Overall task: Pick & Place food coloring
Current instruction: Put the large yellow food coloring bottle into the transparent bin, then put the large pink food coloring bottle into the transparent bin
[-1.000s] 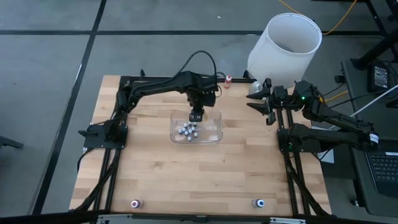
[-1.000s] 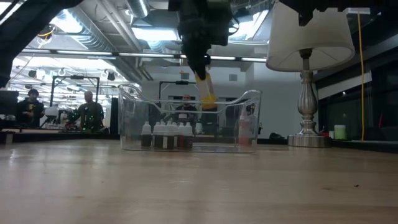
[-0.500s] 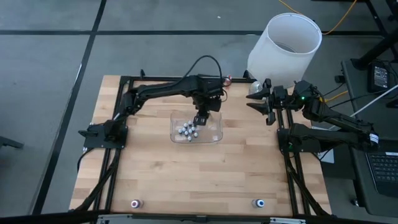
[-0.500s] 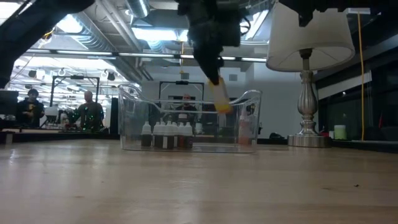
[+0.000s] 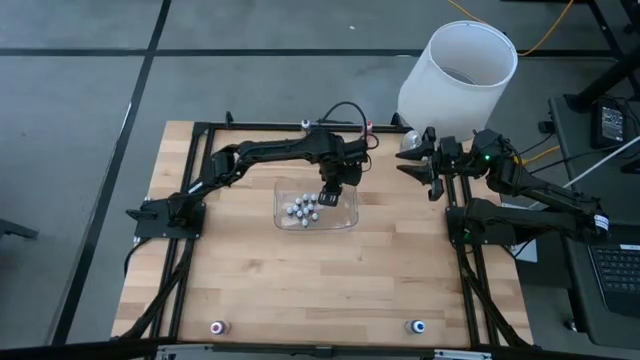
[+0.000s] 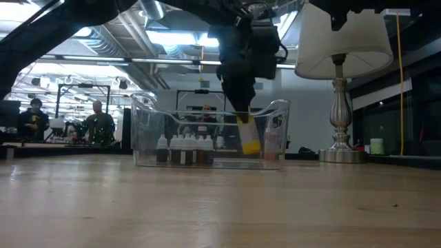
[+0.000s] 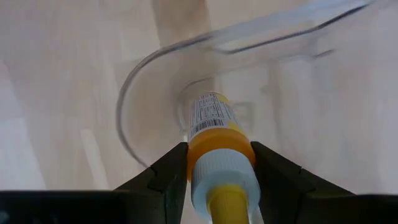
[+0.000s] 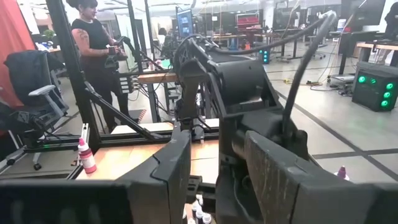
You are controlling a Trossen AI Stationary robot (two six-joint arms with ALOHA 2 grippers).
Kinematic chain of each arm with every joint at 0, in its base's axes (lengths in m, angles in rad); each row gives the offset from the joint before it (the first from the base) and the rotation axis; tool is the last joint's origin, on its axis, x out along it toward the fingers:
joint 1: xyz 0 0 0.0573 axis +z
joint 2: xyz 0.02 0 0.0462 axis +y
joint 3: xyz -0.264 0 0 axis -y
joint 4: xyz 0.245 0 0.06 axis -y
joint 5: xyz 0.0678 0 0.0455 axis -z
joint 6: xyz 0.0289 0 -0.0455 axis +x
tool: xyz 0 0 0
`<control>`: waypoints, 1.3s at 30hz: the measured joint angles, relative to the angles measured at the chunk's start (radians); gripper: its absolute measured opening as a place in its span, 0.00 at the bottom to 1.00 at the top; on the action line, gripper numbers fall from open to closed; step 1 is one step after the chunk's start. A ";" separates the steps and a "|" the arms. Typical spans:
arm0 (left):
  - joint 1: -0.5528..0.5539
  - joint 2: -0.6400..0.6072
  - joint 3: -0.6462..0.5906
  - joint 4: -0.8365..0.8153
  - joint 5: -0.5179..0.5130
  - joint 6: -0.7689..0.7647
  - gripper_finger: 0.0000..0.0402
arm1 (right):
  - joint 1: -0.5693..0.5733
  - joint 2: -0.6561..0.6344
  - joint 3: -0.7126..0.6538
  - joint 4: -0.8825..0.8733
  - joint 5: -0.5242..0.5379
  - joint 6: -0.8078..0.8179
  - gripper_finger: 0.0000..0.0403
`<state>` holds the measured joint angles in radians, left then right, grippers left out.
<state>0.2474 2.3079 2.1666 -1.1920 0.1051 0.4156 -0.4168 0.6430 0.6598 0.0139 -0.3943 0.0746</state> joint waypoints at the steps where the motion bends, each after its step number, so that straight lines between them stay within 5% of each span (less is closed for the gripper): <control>1: 0.000 0.004 0.000 0.000 -0.016 0.000 0.37 | 0.000 0.000 0.000 0.000 0.000 0.000 0.38; 27: -0.021 0.016 0.002 0.007 -0.069 0.006 0.51 | 0.000 0.000 0.000 -0.001 0.000 -0.004 0.38; 35: -0.023 0.014 0.189 -0.149 -0.116 -0.009 0.51 | 0.000 0.000 0.000 -0.023 0.000 -0.005 0.38; 39: -0.023 -0.074 0.161 -0.201 -0.188 -0.024 0.52 | 0.000 0.000 0.000 -0.044 0.000 -0.005 0.38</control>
<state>0.2241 2.2343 2.3280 -1.3930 -0.0832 0.3914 -0.4168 0.6430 0.6601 -0.0303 -0.3943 0.0691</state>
